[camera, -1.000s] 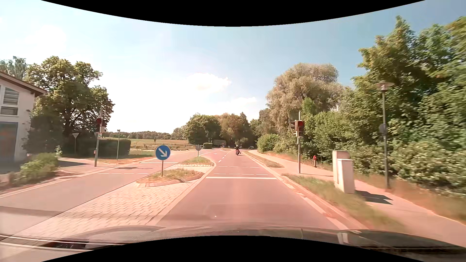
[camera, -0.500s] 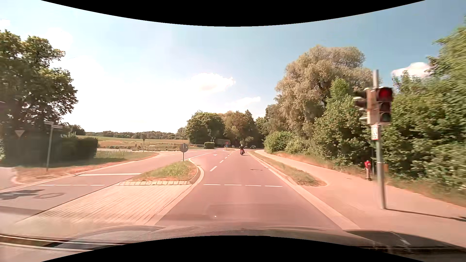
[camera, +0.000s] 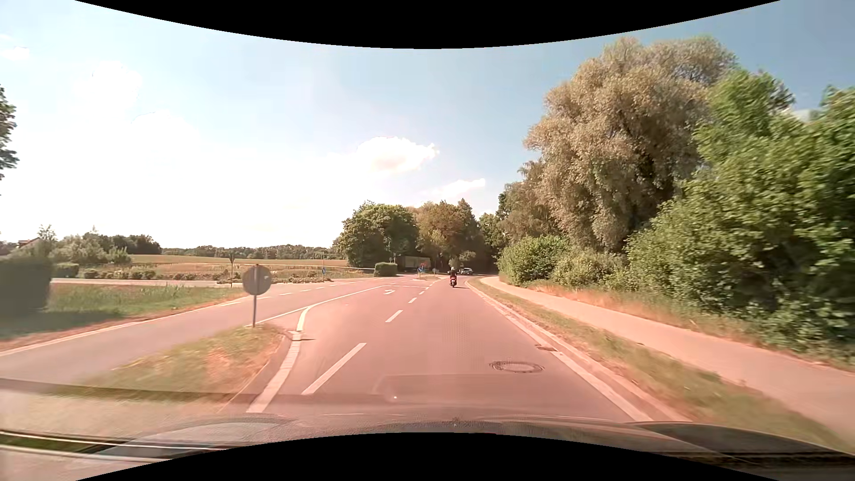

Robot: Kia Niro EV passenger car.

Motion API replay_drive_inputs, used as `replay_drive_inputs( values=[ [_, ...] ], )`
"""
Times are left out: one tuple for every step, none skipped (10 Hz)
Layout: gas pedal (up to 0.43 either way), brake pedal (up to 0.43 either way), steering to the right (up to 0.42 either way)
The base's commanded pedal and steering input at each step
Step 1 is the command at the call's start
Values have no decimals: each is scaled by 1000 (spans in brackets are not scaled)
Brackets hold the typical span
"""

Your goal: Follow the waypoints while adhering to traffic rules and regulations

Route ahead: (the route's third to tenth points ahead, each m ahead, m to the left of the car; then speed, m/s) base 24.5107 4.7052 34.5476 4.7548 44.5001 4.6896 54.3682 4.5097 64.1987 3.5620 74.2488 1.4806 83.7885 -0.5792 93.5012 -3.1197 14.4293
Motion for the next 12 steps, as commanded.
replay_drive_inputs(
  values=[
    [138,6,-1],
    [138,6,0],
    [138,6,1],
    [150,6,3],
    [150,6,4],
    [150,6,5],
    [150,6,5],
    [150,6,5],
    [150,6,5],
    [150,6,4],
    [150,6,4],
    [150,6,4]
  ],
)
